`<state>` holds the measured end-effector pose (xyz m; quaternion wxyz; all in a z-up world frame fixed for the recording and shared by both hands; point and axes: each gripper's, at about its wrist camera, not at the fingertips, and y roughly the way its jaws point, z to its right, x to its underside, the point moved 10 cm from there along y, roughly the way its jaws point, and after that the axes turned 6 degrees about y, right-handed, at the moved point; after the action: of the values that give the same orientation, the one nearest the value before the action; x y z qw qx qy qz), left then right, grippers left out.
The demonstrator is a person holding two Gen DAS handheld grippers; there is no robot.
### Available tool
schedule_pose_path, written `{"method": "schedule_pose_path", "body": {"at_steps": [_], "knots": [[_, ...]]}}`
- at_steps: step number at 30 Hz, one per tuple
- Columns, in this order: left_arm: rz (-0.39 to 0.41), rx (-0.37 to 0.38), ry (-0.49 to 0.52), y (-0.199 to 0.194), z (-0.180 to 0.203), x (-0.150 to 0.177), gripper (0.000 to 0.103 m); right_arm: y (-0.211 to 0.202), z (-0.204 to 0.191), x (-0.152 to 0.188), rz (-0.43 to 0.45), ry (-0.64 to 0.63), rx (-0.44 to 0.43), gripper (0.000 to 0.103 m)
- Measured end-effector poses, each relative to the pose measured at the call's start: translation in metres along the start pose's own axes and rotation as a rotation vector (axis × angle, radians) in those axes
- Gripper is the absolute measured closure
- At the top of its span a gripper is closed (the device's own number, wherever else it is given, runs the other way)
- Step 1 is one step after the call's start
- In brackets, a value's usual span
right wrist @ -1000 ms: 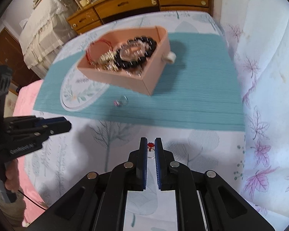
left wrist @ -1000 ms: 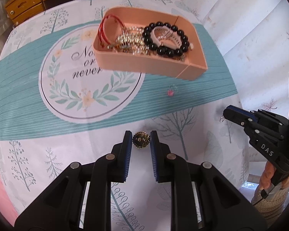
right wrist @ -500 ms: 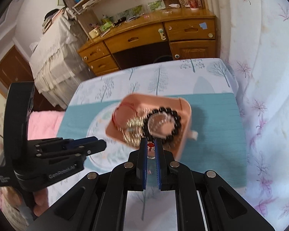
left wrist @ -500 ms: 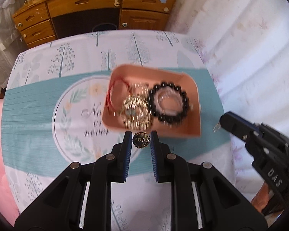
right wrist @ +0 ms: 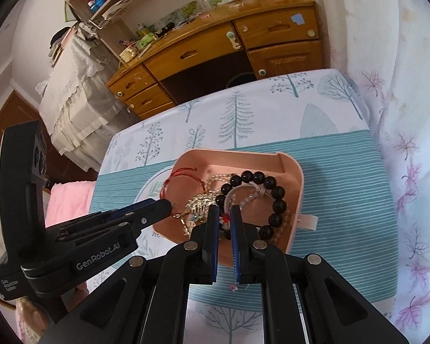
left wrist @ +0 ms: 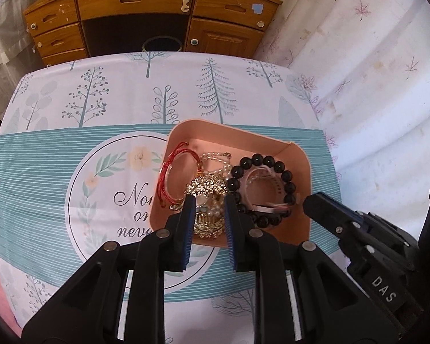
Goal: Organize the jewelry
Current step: 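Carry the pendant and ring with both grippers into the pink box, then open both grippers to release the pendant and ring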
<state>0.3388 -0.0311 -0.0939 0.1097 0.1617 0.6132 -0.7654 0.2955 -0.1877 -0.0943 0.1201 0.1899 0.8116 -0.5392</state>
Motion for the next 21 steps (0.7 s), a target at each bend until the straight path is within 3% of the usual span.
{"method": "schedule_pose_path", "body": {"at_steps": [2,4,6,21], "knots": [[-0.007,0.0,0.011,0.002,-0.001,0.001,0.085,0.004,0.001,0.0,0.0,-0.002,0.004,0.094],[-0.012,0.002,0.016,0.004,-0.001,0.003,0.075,0.008,0.001,0.001,-0.002,-0.003,-0.004,0.094],[-0.006,0.005,0.009,0.003,-0.002,0.004,0.055,0.009,0.001,0.002,-0.004,-0.007,-0.003,0.093],[0.068,-0.051,0.054,-0.025,0.001,0.019,0.054,-0.01,-0.004,0.029,-0.002,-0.047,0.006,0.093]]}}
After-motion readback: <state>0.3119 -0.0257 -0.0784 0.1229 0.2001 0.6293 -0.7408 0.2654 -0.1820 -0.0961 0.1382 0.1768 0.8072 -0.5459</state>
